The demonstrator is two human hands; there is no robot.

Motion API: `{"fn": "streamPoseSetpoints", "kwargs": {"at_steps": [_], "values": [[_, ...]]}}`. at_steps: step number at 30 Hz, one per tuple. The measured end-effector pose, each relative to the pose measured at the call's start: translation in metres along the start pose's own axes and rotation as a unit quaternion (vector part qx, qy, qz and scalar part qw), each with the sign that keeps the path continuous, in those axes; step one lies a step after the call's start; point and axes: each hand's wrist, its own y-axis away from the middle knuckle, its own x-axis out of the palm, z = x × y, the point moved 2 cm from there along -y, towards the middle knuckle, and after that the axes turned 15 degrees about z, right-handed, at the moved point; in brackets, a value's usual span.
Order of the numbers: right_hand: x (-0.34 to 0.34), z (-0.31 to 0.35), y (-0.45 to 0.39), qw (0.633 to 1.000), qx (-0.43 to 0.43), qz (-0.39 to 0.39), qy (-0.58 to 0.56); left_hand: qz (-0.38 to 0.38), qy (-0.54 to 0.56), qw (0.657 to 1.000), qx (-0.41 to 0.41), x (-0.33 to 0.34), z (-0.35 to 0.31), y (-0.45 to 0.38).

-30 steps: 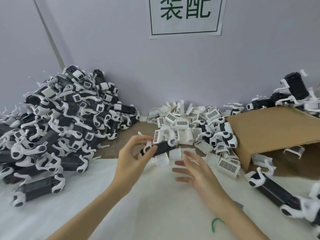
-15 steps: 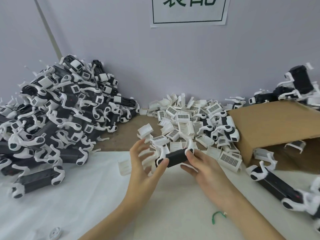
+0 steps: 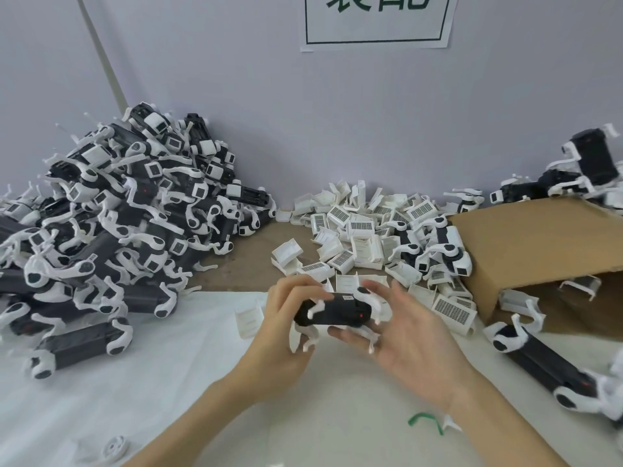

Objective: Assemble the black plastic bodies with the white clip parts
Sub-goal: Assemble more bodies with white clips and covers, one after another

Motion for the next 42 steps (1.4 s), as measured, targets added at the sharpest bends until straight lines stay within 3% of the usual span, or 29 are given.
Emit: {"fn": "streamPoseSetpoints", "kwargs": {"at_steps": [4, 7, 9, 11, 14, 16, 20, 26, 28, 30, 33, 42], "values": [[0.001, -0.018, -0.003, 0.981, 0.035, -0.070, 0.175, 0.020, -0.064, 0.997, 0.030, 0.006, -0.004, 0.003], [0.002, -0.019, -0.001, 0.977, 0.013, -0.101, 0.186, -0.047, -0.046, 0.998, 0.010, 0.007, -0.005, 0.001], [0.003, -0.018, -0.001, 0.977, -0.026, -0.121, 0.171, -0.110, 0.056, 0.990, -0.064, 0.007, -0.003, 0.001], [0.005, -0.018, -0.001, 0.967, -0.064, -0.133, 0.208, -0.157, 0.224, 0.953, -0.127, 0.005, -0.004, 0.001], [0.007, -0.024, -0.001, 0.925, -0.082, -0.150, 0.338, -0.090, 0.330, 0.920, -0.193, 0.010, -0.008, 0.004], [0.007, -0.028, -0.001, 0.905, -0.081, -0.144, 0.391, -0.068, 0.327, 0.922, -0.197, 0.016, -0.009, 0.005], [0.005, -0.034, -0.003, 0.926, -0.066, -0.127, 0.350, -0.118, 0.319, 0.924, -0.177, 0.015, -0.009, 0.005], [0.000, -0.031, -0.002, 0.906, -0.068, -0.116, 0.401, -0.157, 0.269, 0.934, -0.176, 0.015, -0.014, 0.003], [0.003, -0.028, 0.001, 0.867, -0.092, -0.112, 0.477, -0.187, 0.257, 0.932, -0.174, 0.018, -0.019, 0.003], [0.006, -0.030, 0.003, 0.806, -0.107, -0.093, 0.575, -0.208, 0.237, 0.934, -0.167, 0.019, -0.027, 0.003], [0.002, -0.037, 0.002, 0.737, -0.127, -0.068, 0.660, -0.185, 0.200, 0.951, -0.146, 0.022, -0.040, 0.002], [0.001, -0.032, 0.004, 0.764, -0.079, -0.054, 0.638, -0.126, 0.212, 0.963, -0.108, 0.011, -0.059, -0.004]]}}
